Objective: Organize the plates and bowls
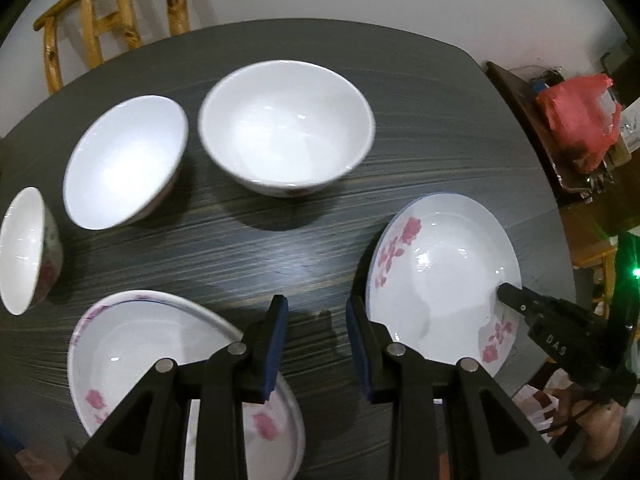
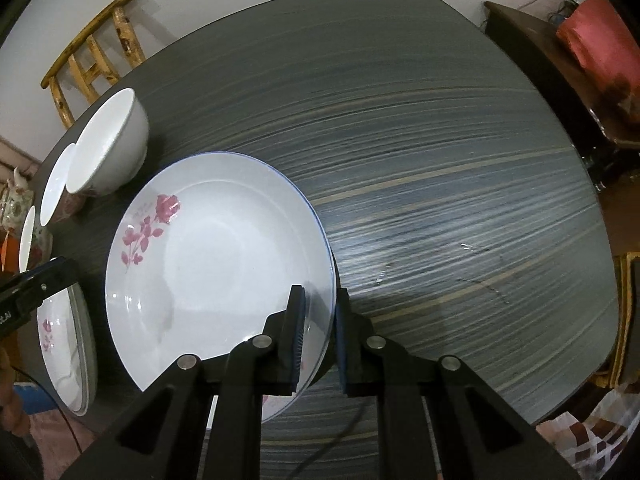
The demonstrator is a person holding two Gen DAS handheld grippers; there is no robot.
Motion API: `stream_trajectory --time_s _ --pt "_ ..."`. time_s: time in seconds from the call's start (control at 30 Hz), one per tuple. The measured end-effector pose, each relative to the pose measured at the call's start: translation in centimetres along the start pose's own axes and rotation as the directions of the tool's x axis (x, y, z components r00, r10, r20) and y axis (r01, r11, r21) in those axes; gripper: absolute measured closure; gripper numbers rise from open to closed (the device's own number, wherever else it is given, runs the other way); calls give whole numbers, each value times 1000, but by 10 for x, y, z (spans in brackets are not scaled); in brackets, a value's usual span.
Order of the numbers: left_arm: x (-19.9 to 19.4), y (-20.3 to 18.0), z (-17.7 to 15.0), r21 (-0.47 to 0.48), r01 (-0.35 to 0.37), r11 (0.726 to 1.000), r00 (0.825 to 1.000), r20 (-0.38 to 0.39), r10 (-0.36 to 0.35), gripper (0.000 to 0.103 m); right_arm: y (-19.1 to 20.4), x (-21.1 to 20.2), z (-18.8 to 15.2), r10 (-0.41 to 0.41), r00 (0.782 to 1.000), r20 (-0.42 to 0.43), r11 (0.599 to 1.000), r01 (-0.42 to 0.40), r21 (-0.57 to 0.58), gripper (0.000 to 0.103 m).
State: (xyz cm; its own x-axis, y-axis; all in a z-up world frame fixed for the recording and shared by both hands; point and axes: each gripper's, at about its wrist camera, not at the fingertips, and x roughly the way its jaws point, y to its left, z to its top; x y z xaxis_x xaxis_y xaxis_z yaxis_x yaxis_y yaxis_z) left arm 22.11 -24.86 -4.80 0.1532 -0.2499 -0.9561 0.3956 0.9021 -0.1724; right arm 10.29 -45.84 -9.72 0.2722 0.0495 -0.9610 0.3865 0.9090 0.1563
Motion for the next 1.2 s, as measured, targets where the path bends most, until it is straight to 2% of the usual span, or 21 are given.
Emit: stream_trajectory --time_s 0.27,0.43,0.6,0.67,0.8,0.87,1.2 --pt "24 -10 10 -83 57 995 994 -88 -64 73 -11 3 4 21 1000 -11 1000 -20 13 91" --pt "36 -11 11 -112 57 992 990 -119 -71 73 -22 3 0 47 999 -17 999 -47 20 91" --pt "38 -12 9 -111 67 992 991 -110 -79 73 -31 2 -1 71 997 -25 997 -70 22 92" --pt "39 -10 9 -121 79 989 989 -113 -93 81 -33 1 -2 68 997 -25 997 -68 21 91" --pt "37 -4 7 -128 87 988 988 -116 -102 86 -35 1 0 73 997 -29 997 -72 17 91" --pt "38 -7 7 -125 102 987 987 -115 -116 93 -36 2 1 77 997 -29 997 -77 17 91" --pt "35 -13 4 -90 81 993 990 -110 -91 94 -38 4 3 92 995 -25 995 -91 44 91"
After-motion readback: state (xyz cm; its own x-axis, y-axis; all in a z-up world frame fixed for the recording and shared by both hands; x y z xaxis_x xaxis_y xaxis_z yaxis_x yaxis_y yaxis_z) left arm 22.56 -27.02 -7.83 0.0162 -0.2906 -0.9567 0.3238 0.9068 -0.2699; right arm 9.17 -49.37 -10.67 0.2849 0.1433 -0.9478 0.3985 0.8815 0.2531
